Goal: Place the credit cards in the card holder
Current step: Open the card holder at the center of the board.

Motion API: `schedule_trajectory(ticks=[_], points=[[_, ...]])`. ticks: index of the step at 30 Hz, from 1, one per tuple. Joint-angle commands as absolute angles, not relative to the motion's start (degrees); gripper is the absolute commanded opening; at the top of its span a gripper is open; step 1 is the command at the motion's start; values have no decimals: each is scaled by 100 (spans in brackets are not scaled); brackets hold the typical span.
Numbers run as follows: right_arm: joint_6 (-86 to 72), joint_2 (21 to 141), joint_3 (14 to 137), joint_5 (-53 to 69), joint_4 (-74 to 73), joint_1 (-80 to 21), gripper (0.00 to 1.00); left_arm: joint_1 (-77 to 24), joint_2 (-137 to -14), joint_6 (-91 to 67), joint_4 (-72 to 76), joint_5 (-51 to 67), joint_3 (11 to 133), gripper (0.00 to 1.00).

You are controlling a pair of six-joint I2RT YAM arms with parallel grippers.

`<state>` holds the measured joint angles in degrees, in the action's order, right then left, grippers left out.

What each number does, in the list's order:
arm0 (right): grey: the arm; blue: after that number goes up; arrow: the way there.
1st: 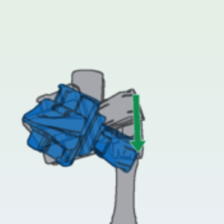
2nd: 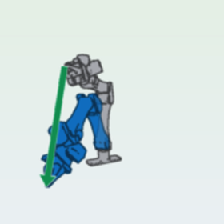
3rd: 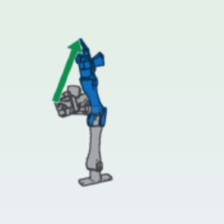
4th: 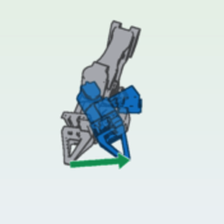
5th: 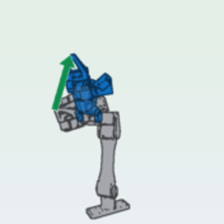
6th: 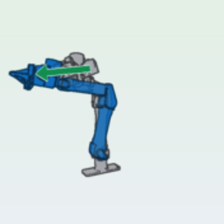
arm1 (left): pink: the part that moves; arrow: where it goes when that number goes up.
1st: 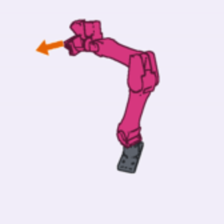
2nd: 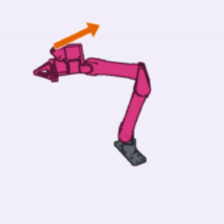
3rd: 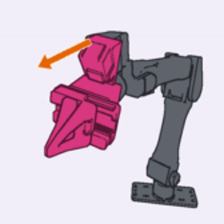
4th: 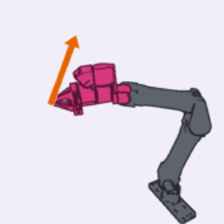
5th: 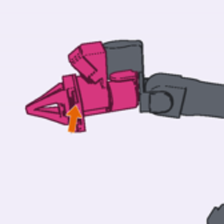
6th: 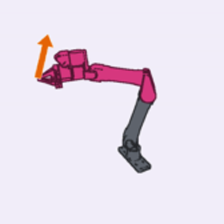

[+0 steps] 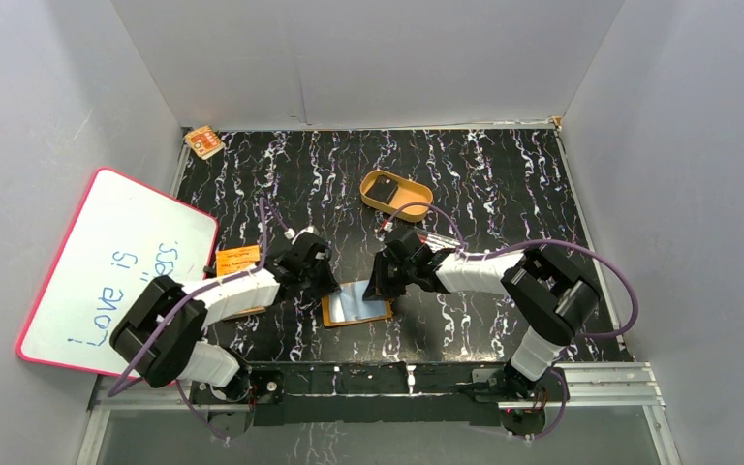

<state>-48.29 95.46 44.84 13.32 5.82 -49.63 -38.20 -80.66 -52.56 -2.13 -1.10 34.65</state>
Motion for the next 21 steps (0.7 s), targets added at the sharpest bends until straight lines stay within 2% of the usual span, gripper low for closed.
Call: schedule_trajectory(ticks=[1, 5, 6, 9, 11, 21], points=[[-4601, 9652, 4666, 1037, 155, -4995, 3, -3832, -7827, -5215, -625, -272, 3138, 0], [-4605, 9711, 4582, 937, 111, -4987, 0, -3831, -7532, -5216, -733, -321, 3120, 2], [-4599, 9735, 4586, 902, 73, -4996, 0, -3832, -7440, -5199, -755, -320, 3132, 8], [-4600, 9781, 4597, 870, 18, -5000, 0, -3832, -7141, -5115, -844, -314, 3199, 37], [-4611, 9789, 4597, 862, 18, -5000, 0, -3827, -6963, -5026, -902, -309, 3259, 52], [-4639, 9790, 4614, 843, 18, -4999, 0, -3841, -6765, -4779, -1065, -192, 3692, 85]])
